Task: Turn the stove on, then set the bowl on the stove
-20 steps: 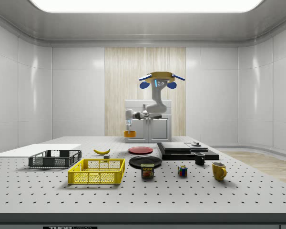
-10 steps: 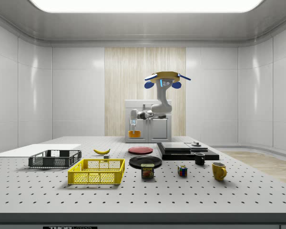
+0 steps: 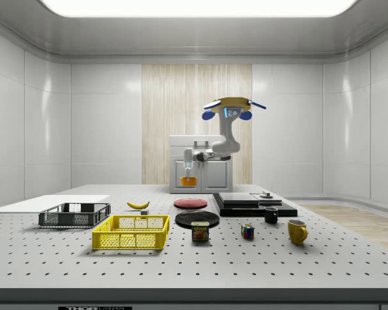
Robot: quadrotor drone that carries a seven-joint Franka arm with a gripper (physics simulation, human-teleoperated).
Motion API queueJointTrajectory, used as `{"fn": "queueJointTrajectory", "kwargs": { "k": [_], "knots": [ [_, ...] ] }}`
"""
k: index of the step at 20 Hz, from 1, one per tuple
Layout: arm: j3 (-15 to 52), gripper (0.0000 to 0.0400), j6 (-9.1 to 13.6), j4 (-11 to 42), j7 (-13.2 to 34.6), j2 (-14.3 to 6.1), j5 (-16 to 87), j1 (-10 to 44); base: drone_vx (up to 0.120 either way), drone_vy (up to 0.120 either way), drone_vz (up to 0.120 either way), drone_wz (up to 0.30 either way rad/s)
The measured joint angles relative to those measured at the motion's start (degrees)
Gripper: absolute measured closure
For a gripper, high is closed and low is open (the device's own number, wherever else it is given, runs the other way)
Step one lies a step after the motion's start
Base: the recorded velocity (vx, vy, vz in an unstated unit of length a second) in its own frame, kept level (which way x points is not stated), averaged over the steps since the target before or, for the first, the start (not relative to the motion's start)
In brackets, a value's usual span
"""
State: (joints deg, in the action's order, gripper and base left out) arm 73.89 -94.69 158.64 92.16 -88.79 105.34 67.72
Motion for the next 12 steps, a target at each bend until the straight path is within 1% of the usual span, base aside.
{"fn": "queueJointTrajectory", "kwargs": {
  "k": [12],
  "knots": [
    [0.02,0.03,-0.24,-0.01,0.05,-0.25,-0.11,0.08,-0.12,0.0,0.0,0.0]
  ]
}}
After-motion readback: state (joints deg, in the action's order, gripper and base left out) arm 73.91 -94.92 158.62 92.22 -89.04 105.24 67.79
